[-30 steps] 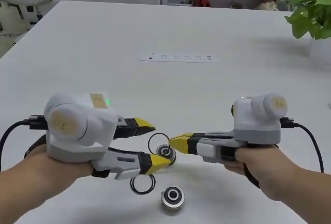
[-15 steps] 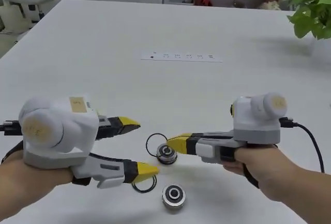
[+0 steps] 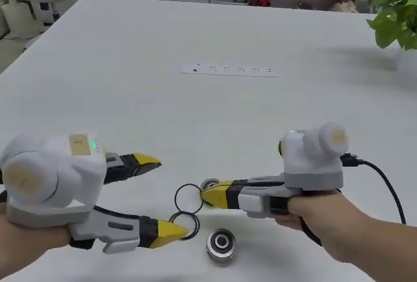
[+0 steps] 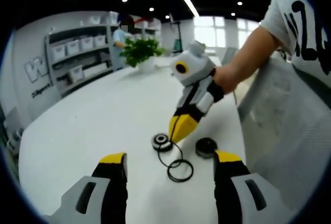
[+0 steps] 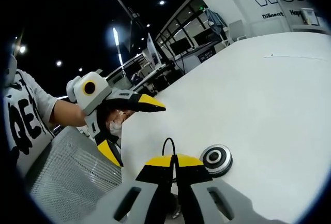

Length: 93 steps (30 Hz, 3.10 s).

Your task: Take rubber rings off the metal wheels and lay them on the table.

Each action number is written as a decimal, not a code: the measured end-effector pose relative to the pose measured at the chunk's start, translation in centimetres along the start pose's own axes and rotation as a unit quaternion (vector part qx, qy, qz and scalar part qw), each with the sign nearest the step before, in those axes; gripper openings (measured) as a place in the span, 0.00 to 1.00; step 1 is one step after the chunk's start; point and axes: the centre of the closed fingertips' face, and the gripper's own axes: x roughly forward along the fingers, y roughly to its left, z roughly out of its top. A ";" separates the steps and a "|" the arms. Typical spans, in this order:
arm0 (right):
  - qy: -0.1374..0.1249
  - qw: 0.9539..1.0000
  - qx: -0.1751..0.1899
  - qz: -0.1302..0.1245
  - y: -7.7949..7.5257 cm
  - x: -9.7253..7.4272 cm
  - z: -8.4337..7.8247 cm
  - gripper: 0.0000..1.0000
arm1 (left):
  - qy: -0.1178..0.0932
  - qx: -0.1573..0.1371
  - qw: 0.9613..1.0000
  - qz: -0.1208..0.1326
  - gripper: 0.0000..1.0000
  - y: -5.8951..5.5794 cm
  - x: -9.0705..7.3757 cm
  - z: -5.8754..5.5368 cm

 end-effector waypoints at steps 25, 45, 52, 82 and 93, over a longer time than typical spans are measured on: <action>0.047 0.999 0.016 0.004 0.2 1.0 -2.9 0.00 | 0.014 -0.014 1.000 0.003 0.68 -0.3 -0.6 -1.7; 0.042 0.999 0.031 -0.009 -0.6 0.9 -2.9 0.04 | 0.016 -0.018 1.000 0.002 0.68 -0.1 -0.4 -1.8; 0.032 0.999 0.028 -0.006 -0.3 0.6 -2.1 0.06 | 0.015 -0.019 1.000 0.001 0.67 -0.1 -0.3 -1.5; 0.003 0.998 -0.050 -0.048 -2.5 -2.7 1.3 0.20 | 0.013 -0.014 1.000 0.000 0.64 1.9 1.4 0.2; 0.013 0.994 -0.080 -0.070 -3.9 -3.6 1.3 0.26 | 0.014 -0.019 1.000 -0.006 0.61 2.3 2.6 0.5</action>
